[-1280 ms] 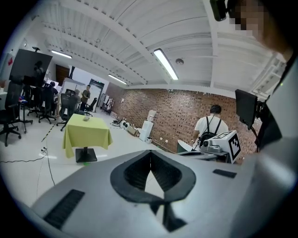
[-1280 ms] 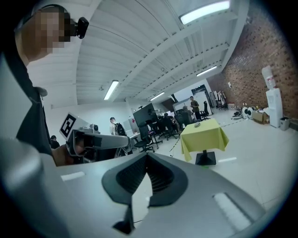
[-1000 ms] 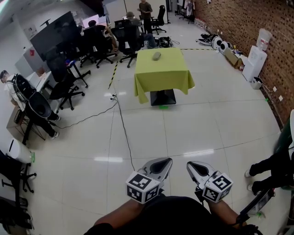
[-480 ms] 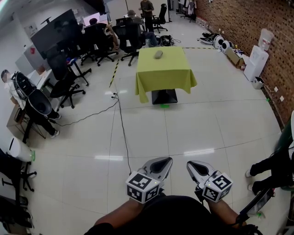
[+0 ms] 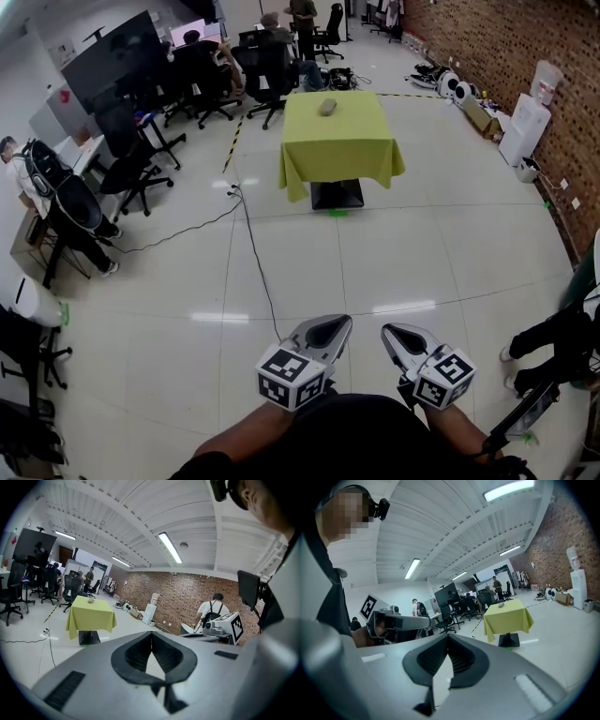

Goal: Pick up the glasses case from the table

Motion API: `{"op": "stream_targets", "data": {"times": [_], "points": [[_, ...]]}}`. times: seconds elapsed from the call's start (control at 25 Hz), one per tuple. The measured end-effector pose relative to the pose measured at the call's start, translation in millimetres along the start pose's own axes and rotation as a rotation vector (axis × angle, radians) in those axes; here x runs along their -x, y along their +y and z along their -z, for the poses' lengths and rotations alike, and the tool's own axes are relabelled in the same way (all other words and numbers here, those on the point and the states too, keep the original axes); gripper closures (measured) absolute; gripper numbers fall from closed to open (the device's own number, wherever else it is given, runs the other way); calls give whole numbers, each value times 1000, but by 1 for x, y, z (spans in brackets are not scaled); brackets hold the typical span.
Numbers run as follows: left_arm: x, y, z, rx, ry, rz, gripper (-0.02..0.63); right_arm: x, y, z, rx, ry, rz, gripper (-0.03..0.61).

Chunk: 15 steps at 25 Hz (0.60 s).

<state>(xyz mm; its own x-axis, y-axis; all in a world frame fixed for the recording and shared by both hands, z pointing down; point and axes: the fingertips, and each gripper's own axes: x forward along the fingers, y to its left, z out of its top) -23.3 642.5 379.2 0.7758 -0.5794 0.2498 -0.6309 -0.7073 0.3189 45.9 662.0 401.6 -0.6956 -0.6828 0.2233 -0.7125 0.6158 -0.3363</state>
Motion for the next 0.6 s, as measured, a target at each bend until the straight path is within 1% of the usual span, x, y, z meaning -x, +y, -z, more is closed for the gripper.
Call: {"op": "stream_targets", "data": {"times": [0.16, 0.36, 0.6], "points": [[2, 17, -2, 3, -7, 6, 606, -17, 1, 1, 3, 9, 5, 577], [2, 33, -1, 7, 13, 37, 606, -38, 2, -2, 13, 21, 13, 577], [11, 66, -5, -2, 15, 46, 606, -69, 8, -5, 37, 40, 30, 577]]}}
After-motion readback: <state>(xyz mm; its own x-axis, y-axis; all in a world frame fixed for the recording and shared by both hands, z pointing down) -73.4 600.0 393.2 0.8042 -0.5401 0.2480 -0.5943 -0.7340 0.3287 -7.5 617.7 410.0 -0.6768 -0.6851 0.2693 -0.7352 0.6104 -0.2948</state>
